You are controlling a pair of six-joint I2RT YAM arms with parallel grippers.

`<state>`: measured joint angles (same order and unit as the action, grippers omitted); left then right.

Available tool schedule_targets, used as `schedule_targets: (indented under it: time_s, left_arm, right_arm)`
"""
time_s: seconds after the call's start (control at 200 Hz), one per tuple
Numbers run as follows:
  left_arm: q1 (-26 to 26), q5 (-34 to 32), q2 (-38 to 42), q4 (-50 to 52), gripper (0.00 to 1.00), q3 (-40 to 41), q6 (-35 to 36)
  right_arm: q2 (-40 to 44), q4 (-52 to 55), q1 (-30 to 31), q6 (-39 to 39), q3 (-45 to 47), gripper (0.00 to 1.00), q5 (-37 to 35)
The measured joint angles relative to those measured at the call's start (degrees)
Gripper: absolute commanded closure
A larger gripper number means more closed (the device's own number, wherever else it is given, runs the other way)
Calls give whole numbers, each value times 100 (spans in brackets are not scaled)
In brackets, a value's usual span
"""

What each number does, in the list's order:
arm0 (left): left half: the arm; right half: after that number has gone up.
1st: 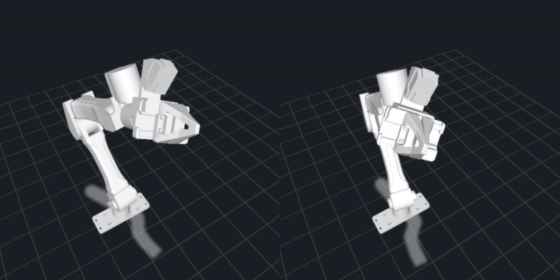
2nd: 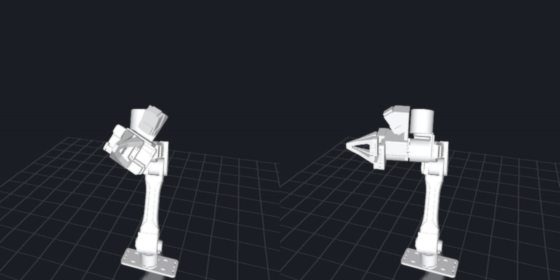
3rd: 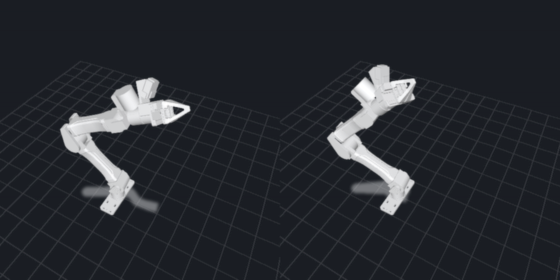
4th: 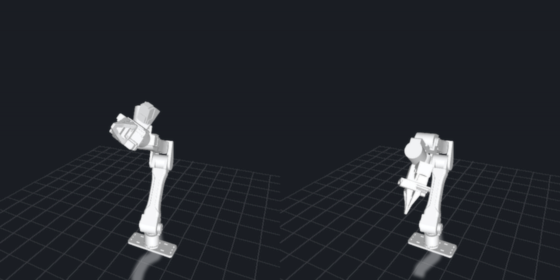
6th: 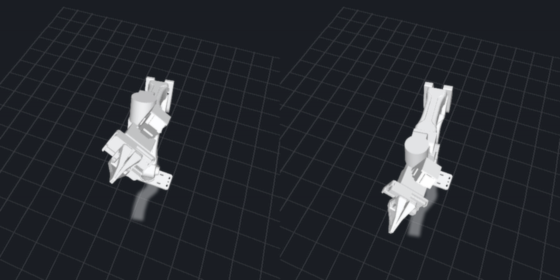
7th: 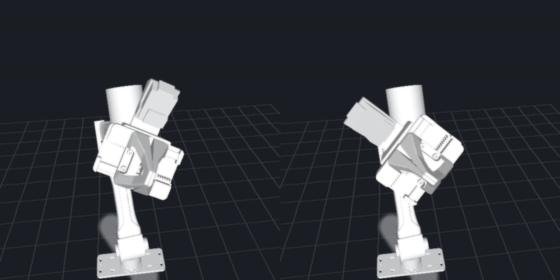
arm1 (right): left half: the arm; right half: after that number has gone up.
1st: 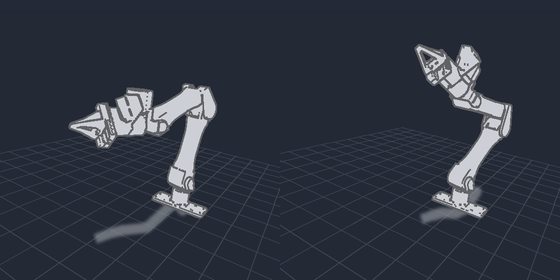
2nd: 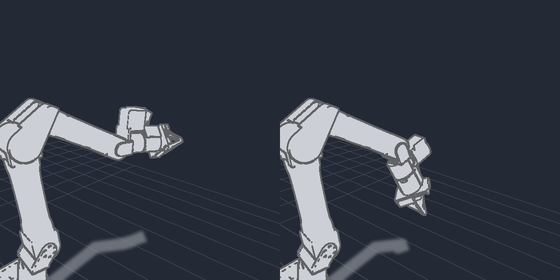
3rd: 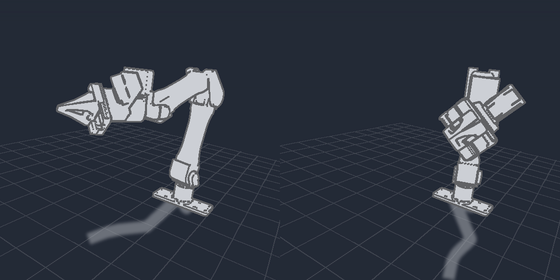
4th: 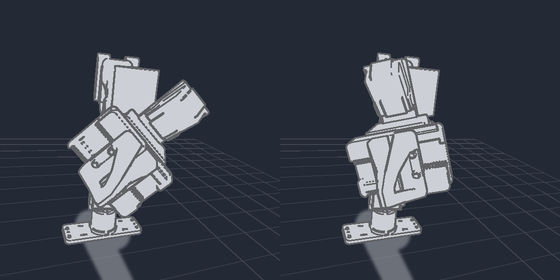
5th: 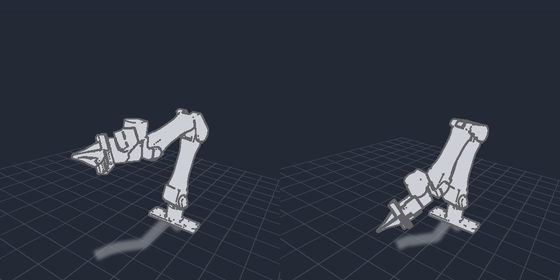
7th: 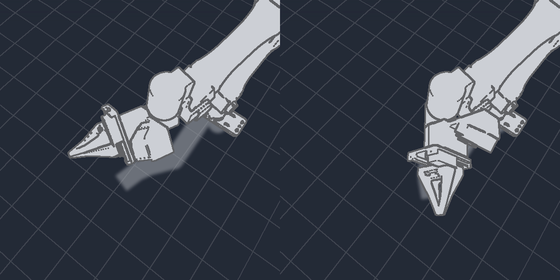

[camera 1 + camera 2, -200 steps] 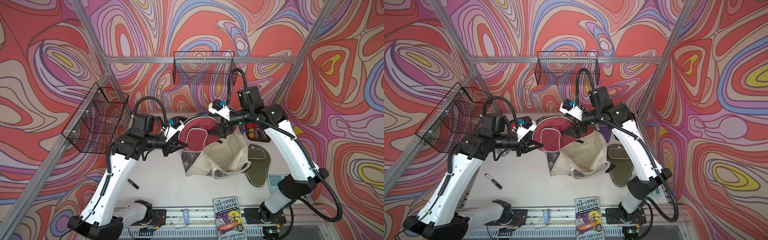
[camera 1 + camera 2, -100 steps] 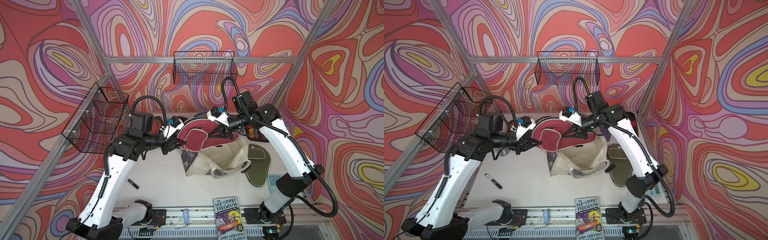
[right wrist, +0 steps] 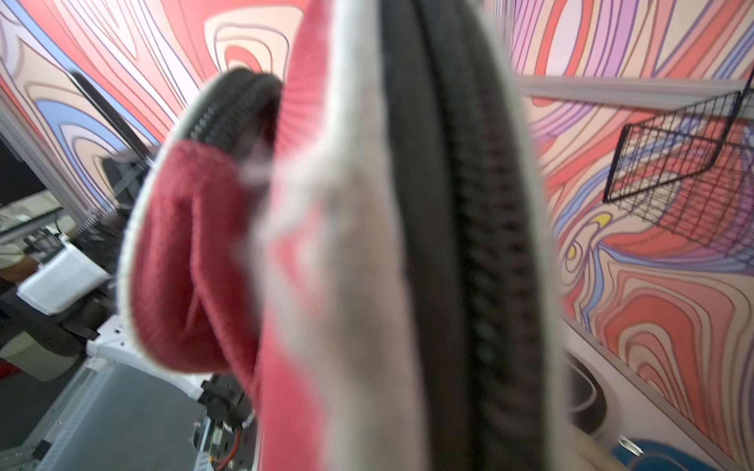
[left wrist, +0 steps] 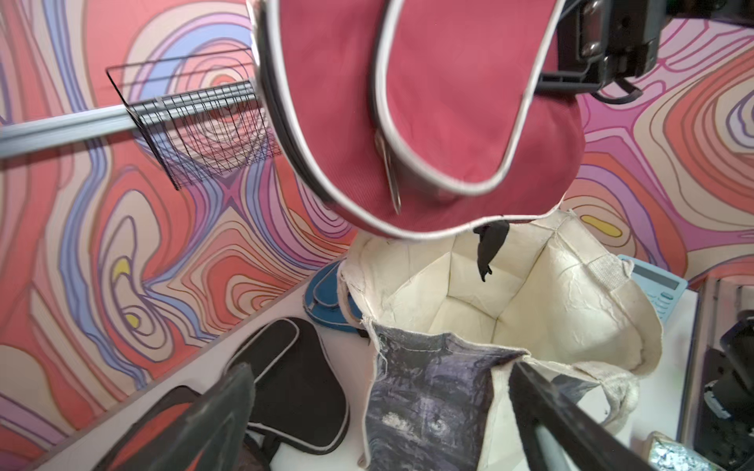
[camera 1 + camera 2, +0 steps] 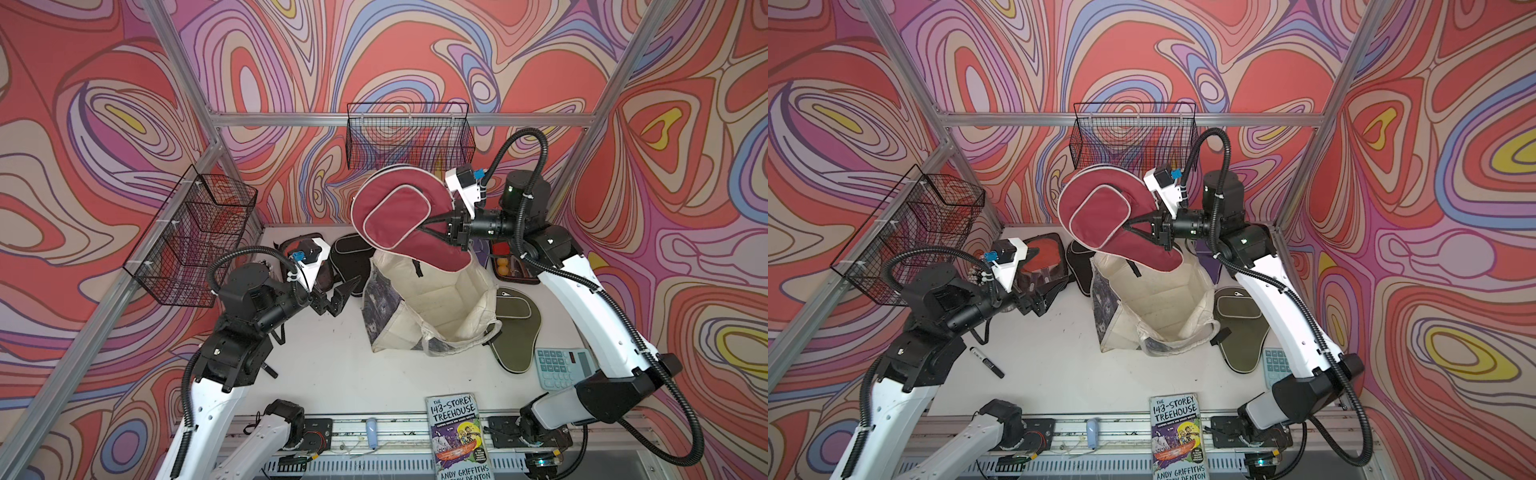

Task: Remove the ping pong set from the canvas bag
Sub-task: Pick up the ping pong set from the canvas bag.

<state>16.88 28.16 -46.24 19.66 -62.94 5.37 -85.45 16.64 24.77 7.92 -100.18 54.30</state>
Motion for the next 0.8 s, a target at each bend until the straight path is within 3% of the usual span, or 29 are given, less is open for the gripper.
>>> schedule_targets:
  time_s: [0.095, 0.195, 0.551, 0.616, 0.716, 0.801]
  left_arm:
    - [0, 328, -175, -876, 0, 533, -737]
    - [-2, 658, -560, -1917, 0, 883, -1528]
    - [-17, 1556, -1989, -5827, 0, 1113, -3923]
    - [-17, 1622, -2203, -6358, 8, 1110, -4258]
    - [-33, 1775, -2396, -6874, 28, 1110, -4623]
    - [-33, 1884, -2435, -7093, 35, 1110, -4813]
  right_arm:
    - [11, -1436, 13, 1108, 527, 100, 35]
    - [4, -2243, 35, 1784, 911, 100, 22]
    - [2, -3595, 398, 2485, 1510, 100, -284]
    - [2, -3773, 413, 2498, 1545, 100, -413]
    - [2, -3980, 448, 2529, 1624, 100, -595]
    - [2, -4050, 474, 2555, 1687, 100, -748]
